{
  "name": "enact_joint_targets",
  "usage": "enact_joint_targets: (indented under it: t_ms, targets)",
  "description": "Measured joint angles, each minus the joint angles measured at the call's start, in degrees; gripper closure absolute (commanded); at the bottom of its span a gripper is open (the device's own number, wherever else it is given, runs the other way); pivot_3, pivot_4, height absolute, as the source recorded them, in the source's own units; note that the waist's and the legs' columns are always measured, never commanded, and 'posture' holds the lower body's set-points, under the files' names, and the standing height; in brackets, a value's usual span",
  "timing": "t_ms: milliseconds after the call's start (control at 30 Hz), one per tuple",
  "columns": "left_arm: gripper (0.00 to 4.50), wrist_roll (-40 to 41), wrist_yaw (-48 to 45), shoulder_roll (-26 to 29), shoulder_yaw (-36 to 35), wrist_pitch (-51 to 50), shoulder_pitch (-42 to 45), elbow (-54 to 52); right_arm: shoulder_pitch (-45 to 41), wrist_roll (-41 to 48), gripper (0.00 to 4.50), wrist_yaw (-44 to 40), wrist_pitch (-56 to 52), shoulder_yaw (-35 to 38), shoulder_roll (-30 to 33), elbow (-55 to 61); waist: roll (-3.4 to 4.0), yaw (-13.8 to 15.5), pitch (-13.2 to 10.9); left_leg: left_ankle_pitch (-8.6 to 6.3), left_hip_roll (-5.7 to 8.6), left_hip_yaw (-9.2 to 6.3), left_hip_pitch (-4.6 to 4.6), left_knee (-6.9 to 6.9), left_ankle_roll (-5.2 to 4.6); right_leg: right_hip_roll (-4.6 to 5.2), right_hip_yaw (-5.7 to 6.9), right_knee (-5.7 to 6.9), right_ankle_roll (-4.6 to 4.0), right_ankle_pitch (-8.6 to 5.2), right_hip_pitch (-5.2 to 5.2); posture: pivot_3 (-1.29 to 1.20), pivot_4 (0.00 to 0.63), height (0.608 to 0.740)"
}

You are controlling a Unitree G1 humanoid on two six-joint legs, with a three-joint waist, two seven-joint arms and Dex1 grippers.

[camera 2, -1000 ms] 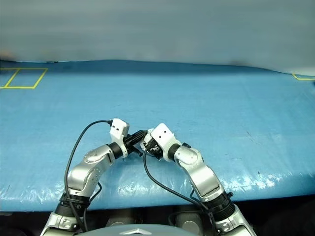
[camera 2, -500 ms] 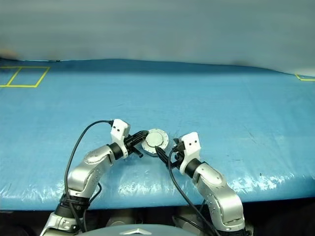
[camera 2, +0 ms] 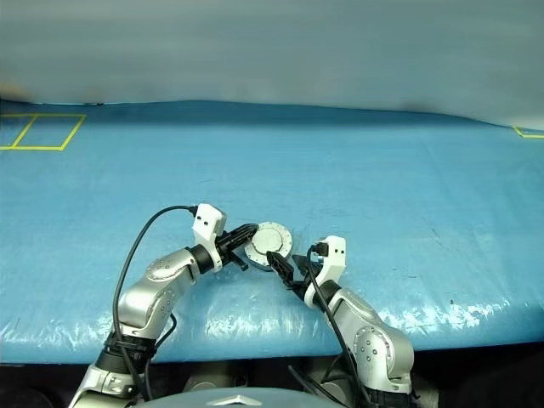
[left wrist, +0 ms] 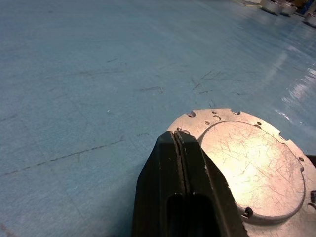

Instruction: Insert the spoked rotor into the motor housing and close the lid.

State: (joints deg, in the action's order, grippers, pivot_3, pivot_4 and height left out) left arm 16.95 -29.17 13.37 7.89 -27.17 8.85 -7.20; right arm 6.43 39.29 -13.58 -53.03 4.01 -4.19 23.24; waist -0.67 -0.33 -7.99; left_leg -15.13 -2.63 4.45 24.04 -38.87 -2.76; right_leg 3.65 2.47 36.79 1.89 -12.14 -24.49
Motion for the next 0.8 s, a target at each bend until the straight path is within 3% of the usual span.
enact_joint_targets:
  t_ms: [333,433,700,800]
  targets:
    - [4.5,-0.01,0.04,0.01,-0.15,0.01,-0.04,0.0,-1.39,17.36,0.01,4.93,-2.57,3.61,-0.21,-6.05,0.0,-0.26,0.0,0.0,-0.01,0.0,-0.02,0.0,0.0,-0.05,-0.05,0.02,0.02,0.0,0.05,0.0,0.15,0.74]
    - [4.5,-0.02,0.06,0.0,-0.18,0.01,-0.06,0.0,-1.69,20.9,0.61,6.59,-2.56,3.65,-0.22,-7.62,0.0,-0.28,0.0,0.0,-0.01,0.0,-0.01,0.0,0.0,-0.06,-0.06,0.02,0.02,0.01,0.04,0.0,0.15,0.74]
    - [4.5,-0.15,0.38,0.2,-0.74,-0.12,-0.2,0.33,-1.26,28.32,3.14,9.48,-2.56,4.14,-0.13,-10.04,0.05,-0.29,-0.03,0.01,-0.02,-0.01,0.1,0.0,-0.01,-0.13,-0.11,0.02,0.08,0.04,-0.01,0.0,0.15,0.74]
    - [4.5,-0.16,0.42,0.16,-0.79,-0.09,-0.29,0.34,-0.56,29.67,3.34,9.92,-2.53,4.07,-0.04,-10.11,0.07,-0.27,-0.05,0.01,0.0,-0.01,0.12,-0.02,-0.01,-0.13,-0.13,0.02,0.13,0.04,-0.01,0.0,0.15,0.74]
